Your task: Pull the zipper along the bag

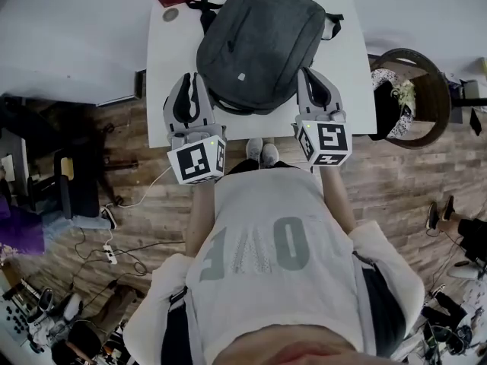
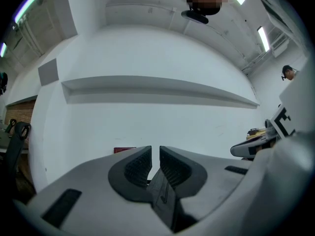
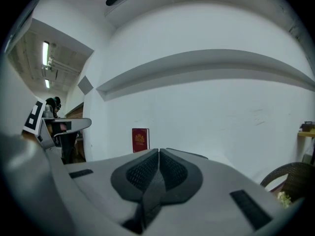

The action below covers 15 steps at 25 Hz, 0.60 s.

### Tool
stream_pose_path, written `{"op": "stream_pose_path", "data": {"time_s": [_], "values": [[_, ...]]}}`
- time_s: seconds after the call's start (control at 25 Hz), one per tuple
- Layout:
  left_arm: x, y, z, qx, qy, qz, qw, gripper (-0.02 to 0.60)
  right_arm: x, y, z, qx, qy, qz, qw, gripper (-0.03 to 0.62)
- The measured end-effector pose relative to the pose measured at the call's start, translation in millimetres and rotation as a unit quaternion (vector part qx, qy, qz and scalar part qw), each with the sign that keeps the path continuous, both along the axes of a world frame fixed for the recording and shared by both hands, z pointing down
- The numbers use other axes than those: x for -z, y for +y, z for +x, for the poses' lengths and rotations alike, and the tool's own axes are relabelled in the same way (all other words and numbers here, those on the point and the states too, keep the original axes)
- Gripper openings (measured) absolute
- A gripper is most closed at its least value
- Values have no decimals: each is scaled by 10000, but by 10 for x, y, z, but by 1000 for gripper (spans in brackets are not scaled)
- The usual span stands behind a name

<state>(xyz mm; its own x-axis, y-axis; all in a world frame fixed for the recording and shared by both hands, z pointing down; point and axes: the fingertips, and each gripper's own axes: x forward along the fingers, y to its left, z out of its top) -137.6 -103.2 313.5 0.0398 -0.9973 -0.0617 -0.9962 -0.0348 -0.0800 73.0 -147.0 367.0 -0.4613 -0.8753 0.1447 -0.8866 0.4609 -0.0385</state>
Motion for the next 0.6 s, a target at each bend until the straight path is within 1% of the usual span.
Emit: {"op": "stream_pose_path", "data": {"time_s": [0.04,0.08,0.12,0.16,0.2,0.24,0.28,0.32,0.44,0.6], "values": [[-1,-15,-9,-14,-14,10,10000,31,-4,-8,-23,42,19,2,10000,29],[-2,-37,-15,-40,-39,15,10000,68,-9,-17,-54,118,10,-12,9999,41],[-5,-63,-18,-73,-70,16,9999,146,-15,-31,-87,205,-24,-36,9998,126],[-10,-91,-21,-101,-104,15,9999,201,-21,-49,-111,262,-72,-60,9996,260],[-17,-117,-22,-122,-138,16,9998,248,-25,-71,-117,263,-119,-74,9996,277],[-26,-143,-22,-140,-172,12,9998,289,-31,-96,-107,216,-146,-82,9996,317],[-41,-172,-21,-160,-196,-7,9997,330,-40,-123,-90,149,-137,-92,9998,341],[-63,-201,-22,-181,-206,-44,9996,341,-52,-150,-75,85,-89,-102,9999,353],[-137,-257,-37,-220,-189,-157,9995,354,-85,-193,-41,-12,59,-111,9999,357],[-185,-326,-39,-279,-159,-227,9992,357,-148,-234,14,-87,22,-246,9997,356]]}}
